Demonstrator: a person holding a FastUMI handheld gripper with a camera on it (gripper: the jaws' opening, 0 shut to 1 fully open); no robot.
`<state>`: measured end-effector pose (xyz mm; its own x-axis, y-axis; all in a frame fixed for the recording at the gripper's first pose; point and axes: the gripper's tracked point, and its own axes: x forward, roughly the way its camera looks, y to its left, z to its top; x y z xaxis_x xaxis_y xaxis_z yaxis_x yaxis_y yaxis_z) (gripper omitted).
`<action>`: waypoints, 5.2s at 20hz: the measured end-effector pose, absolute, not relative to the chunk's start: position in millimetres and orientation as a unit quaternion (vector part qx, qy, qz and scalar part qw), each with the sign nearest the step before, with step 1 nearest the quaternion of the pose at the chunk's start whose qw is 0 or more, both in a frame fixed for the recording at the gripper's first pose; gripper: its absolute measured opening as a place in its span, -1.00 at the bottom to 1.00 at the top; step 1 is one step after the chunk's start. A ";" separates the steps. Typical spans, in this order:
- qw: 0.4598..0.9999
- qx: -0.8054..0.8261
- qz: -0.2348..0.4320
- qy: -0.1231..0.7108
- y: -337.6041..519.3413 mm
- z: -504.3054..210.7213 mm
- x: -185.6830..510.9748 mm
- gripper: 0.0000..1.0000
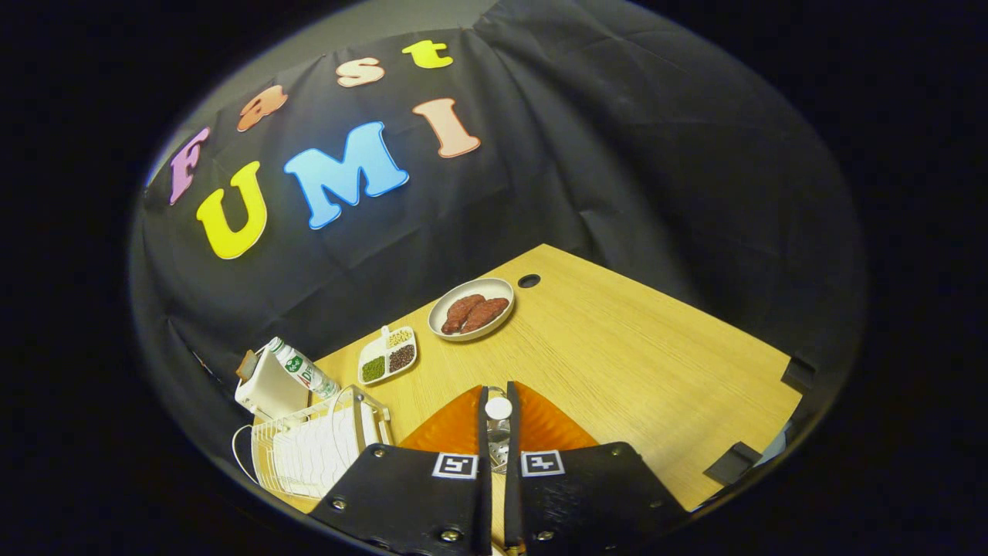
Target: Take the plate from the dish rack, then take the spoon from the basket and place it into the plate.
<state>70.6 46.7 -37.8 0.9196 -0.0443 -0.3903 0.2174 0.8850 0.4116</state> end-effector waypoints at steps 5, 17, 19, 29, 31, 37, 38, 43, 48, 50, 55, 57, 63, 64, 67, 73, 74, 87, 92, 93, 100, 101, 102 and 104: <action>0.971 0.161 -0.062 0.165 45.4 -0.4 68.3 -0.87; 0.993 0.029 0.022 0.111 126.6 75.3 35.1 -0.88; 0.993 0.026 0.059 0.103 159.3 82.9 21.3 -0.88; 0.968 -0.048 0.204 0.135 293.4 43.7 -65.6 -0.88; 0.963 -0.065 0.215 0.149 302.5 27.2 -78.6 -0.88; 0.952 -0.062 0.214 0.209 301.9 -22.6 -101.9 -0.87; 0.951 -0.062 0.209 0.218 297.7 -28.1 -102.9 -0.87; 0.943 -0.036 0.181 0.277 277.6 -59.9 -102.3 -0.87; 0.937 -0.013 0.161 0.311 263.4 -64.2 -100.1 -0.88; 0.934 -0.008 0.153 0.321 257.2 -66.8 -101.5 -0.87; 0.929 0.003 0.139 0.342 247.1 -70.3 -112.4 -0.87; 0.928 0.007 0.138 0.347 244.4 -70.0 -117.6 -0.88; 0.924 0.017 0.142 0.355 245.7 -72.9 -119.2 -0.88; 0.924 0.017 0.144 0.354 245.0 -72.5 -116.1 -0.87; 0.928 0.021 0.149 0.342 246.0 -73.1 -104.5 -0.84; 0.945 0.004 0.149 0.290 240.2 -68.3 -77.2 -0.74; 0.947 0.006 0.153 0.284 241.2 -68.6 -73.4 -0.73; 0.957 0.012 0.149 0.248 234.2 -57.0 -54.8 -0.48; 0.958 0.006 0.147 0.245 231.9 -56.4 -55.9 -0.34; 0.959 0.005 0.146 0.242 232.2 -53.7 -57.0 -0.28; 0.972 0.004 0.155 0.177 233.0 -11.4 -52.9 0.96; 0.974 0.008 0.163 0.155 235.3 2.8 -51.1 0.96; 0.977 0.019 0.172 0.125 239.5 22.0 -49.3 0.96; 0.982 0.045 0.175 0.059 234.5 59.3 -41.9 0.96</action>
